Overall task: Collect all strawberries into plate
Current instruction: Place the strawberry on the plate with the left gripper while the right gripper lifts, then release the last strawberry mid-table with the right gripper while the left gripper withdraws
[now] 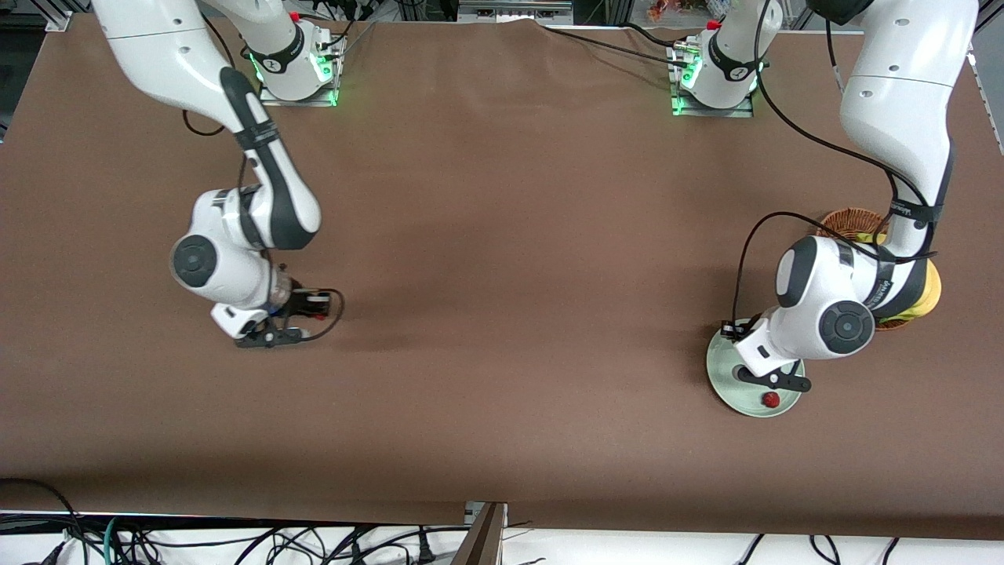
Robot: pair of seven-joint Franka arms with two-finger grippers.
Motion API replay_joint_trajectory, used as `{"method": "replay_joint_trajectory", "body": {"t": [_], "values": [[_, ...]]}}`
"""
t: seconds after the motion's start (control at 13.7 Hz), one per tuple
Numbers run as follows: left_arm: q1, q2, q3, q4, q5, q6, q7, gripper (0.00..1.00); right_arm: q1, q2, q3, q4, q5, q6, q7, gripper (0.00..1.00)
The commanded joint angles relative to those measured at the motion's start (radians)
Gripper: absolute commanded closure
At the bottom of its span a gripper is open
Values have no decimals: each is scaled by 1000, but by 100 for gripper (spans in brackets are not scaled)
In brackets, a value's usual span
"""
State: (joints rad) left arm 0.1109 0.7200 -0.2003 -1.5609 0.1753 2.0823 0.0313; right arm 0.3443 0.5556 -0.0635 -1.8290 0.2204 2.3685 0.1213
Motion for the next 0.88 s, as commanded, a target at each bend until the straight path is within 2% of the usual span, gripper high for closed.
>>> {"method": "replay_joint_trajectory", "body": {"t": [0.0,0.15,0.51,0.8], "values": [[27,1,-16,32,10,-8,36,0,120,24,4,66,14,-5,228,82],[18,-2,-21,73,10,-17,30,0,206,53,5,109,14,0,386,82],[18,-37,-53,81,7,-42,27,0,425,177,5,266,11,52,742,82],[13,-70,-64,79,-56,-73,19,0,512,245,5,306,13,164,854,82]]}}
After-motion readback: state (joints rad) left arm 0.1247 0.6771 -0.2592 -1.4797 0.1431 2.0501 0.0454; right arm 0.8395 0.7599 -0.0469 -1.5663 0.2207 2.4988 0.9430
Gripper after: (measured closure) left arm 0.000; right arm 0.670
